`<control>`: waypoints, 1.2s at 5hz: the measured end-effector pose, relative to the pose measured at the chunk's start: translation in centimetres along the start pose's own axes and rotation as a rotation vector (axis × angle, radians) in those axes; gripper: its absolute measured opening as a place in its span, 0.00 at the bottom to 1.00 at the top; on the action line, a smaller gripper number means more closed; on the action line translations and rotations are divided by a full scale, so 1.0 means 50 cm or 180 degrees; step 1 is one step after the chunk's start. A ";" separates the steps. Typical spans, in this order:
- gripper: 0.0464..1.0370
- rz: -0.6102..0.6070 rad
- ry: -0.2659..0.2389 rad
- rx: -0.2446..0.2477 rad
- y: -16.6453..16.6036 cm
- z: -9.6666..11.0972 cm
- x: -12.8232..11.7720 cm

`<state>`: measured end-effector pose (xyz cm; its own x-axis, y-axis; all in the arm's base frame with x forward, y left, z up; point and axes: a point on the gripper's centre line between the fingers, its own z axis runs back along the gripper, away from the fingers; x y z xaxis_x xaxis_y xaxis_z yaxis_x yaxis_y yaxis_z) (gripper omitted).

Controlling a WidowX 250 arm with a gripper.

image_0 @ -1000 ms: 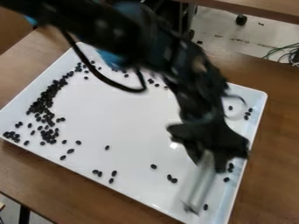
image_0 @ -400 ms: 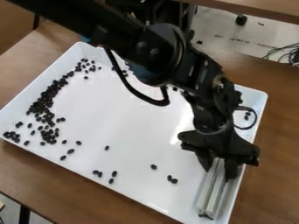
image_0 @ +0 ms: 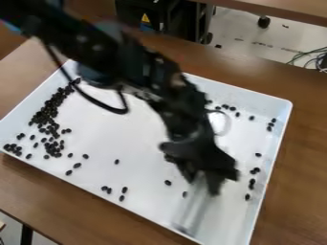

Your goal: Sweep into pile

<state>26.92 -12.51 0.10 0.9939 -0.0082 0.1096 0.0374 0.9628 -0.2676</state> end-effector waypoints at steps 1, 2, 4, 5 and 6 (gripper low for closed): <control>0.31 0.0084 -0.0046 0.0041 0.080 0.013 0.009; 0.31 0.0117 -0.0060 0.0138 0.154 0.028 0.012; 0.31 0.0340 -0.0082 0.0416 0.332 0.064 -0.017; 0.31 0.0408 -0.0066 0.0546 0.421 0.097 -0.035; 0.31 0.0373 -0.0007 0.0590 0.456 0.116 -0.033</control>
<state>25.53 11.03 -0.61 0.9901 0.1072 0.0901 -0.0983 0.9903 -0.0980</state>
